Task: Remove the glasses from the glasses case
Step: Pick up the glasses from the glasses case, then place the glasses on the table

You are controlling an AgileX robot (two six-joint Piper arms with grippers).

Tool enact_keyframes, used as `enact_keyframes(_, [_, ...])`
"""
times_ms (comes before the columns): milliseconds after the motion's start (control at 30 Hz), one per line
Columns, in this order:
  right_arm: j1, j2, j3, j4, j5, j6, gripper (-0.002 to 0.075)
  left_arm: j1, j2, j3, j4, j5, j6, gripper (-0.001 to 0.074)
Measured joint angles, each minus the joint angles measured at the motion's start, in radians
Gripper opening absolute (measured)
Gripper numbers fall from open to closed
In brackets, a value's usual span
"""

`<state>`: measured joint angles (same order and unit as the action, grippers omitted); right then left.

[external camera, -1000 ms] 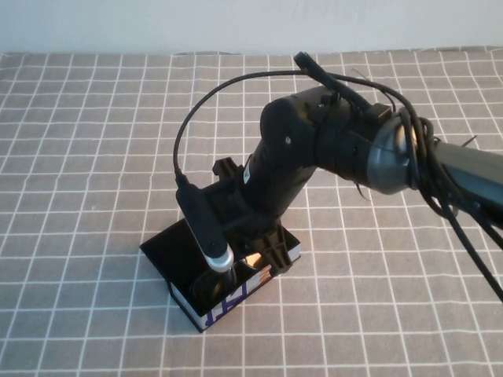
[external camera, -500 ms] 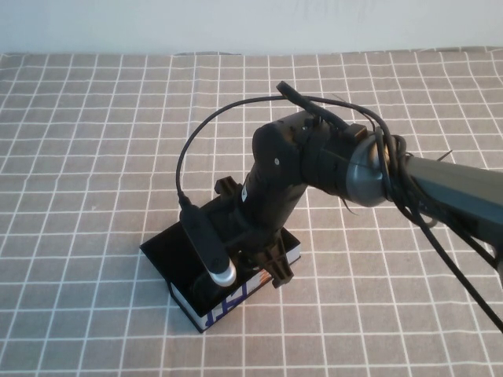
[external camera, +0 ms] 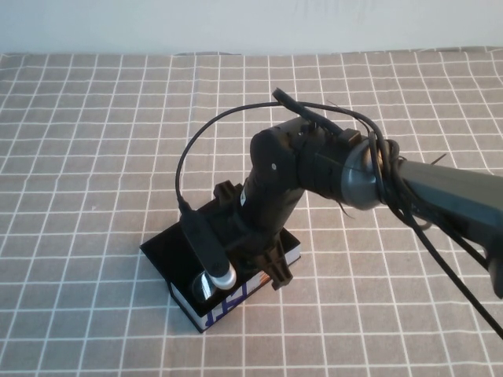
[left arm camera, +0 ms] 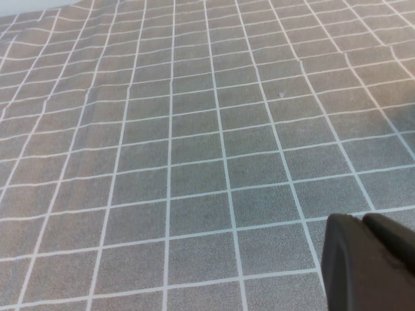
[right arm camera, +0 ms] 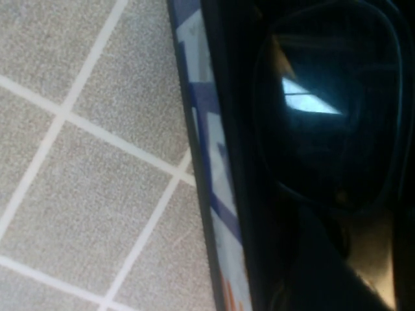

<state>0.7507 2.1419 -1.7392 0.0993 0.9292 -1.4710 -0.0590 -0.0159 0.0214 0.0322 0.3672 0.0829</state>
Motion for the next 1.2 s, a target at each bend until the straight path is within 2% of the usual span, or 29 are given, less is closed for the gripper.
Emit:
enact_keyframes(200, [0.001,0.002,-0.037,0.0,0.037,0.0,0.0073,0.0,0.0,0.0,0.0,0.0,0.0,-0.0004])
enact_keyframes(333, [0.002,0.005,-0.087,-0.011,0.101,0.013,0.0013,0.0,0.0,0.0,0.0,0.0,0.0,-0.0004])
enact_keyframes(633, [0.002,0.0,-0.228,-0.029,0.279,0.174,0.0001,0.0,0.0,0.0,0.0,0.0,0.0,-0.0004])
enact_keyframes(833, [-0.01,-0.089,-0.255,-0.046,0.297,0.43,0.0,0.0,0.0,0.0,0.0,0.0,0.0,-0.0004])
enact_keyframes(933, [-0.056,-0.145,-0.255,-0.046,0.301,0.637,0.0,0.0,0.0,0.0,0.0,0.0,0.0,-0.0004])
enact_keyframes(1033, [-0.144,-0.206,-0.205,-0.029,0.301,0.819,0.0,0.0,0.0,0.0,0.0,0.0,0.0,-0.0004])
enact_keyframes(1200, [-0.336,-0.298,0.014,0.052,0.282,1.067,0.0,0.0,0.0,0.0,0.0,0.0,0.0,-0.0004])
